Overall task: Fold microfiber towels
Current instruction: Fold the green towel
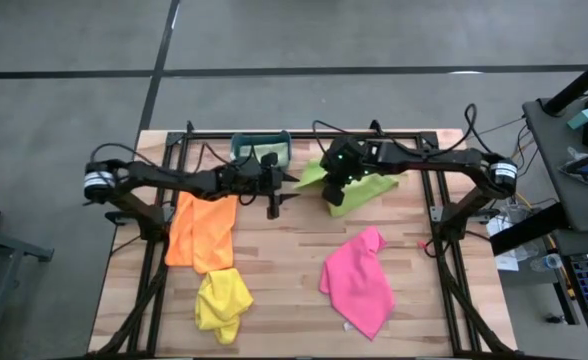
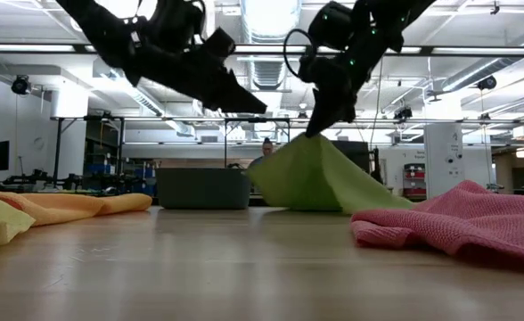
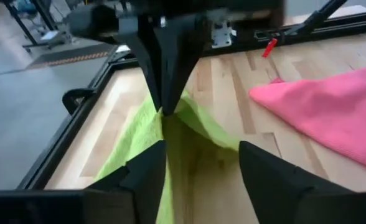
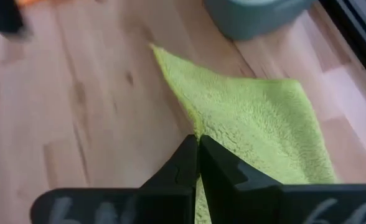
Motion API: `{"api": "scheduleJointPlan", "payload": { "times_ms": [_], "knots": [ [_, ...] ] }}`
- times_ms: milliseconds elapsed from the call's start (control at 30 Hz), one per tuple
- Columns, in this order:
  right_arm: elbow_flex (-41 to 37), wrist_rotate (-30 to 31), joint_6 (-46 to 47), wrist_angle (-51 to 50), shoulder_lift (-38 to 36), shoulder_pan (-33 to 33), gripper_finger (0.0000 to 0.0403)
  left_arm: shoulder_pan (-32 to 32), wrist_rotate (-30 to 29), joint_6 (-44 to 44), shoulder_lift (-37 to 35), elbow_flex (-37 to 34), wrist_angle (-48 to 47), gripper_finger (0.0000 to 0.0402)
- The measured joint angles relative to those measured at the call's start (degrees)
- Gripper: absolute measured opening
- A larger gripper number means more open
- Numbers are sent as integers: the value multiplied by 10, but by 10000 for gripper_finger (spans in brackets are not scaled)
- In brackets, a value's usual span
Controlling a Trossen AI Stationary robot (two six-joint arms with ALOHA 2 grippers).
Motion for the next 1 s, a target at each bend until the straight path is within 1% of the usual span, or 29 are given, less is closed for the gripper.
{"api": "scheduleJointPlan", "payload": {
  "times_ms": [67, 133, 200, 400, 467, 533, 567, 600, 700, 733, 767, 833, 933, 1000],
  "knots": [
    [6, 1, -1, 1, 0, 5, 9, 0, -15, 0, 22, -6, 17, 199],
    [11, 2, -3, 0, 0, 10, 9, -1, -52, 0, 47, -7, 30, 202],
    [15, 2, -4, 1, 0, 12, 9, 0, -77, 0, 70, -7, 32, 203],
    [21, 2, -4, 1, 0, 12, 9, -1, -81, -13, 106, -6, 32, 202],
    [22, 2, -4, 1, 0, 12, 9, 0, -96, -19, 113, -7, 32, 194],
    [23, 2, -4, 1, 0, 12, 9, 0, -120, -27, 114, -9, 30, 172],
    [23, 2, -4, 1, 0, 12, 9, -1, -130, -30, 114, -9, 32, 154],
    [23, 2, -4, 1, 0, 12, 9, -2, -135, -31, 111, -9, 32, 132],
    [23, 2, -5, 1, 0, 12, 9, -3, -135, -31, 99, -10, 30, 44],
    [23, 2, -7, 1, 0, 12, 9, -4, -134, -31, 92, -10, 22, 22],
    [23, 2, -10, 1, 0, 12, 9, -5, -133, -32, 83, -10, 15, 13],
    [23, 2, -13, 1, 0, 12, 9, -10, -134, -32, 59, -9, -1, 8],
    [23, 2, -13, 1, -1, 12, 17, -25, -133, -32, -3, -10, -30, 2],
    [23, 2, -13, 1, -1, 12, 32, -34, -135, -31, -53, -11, -65, 1]
  ]
}}
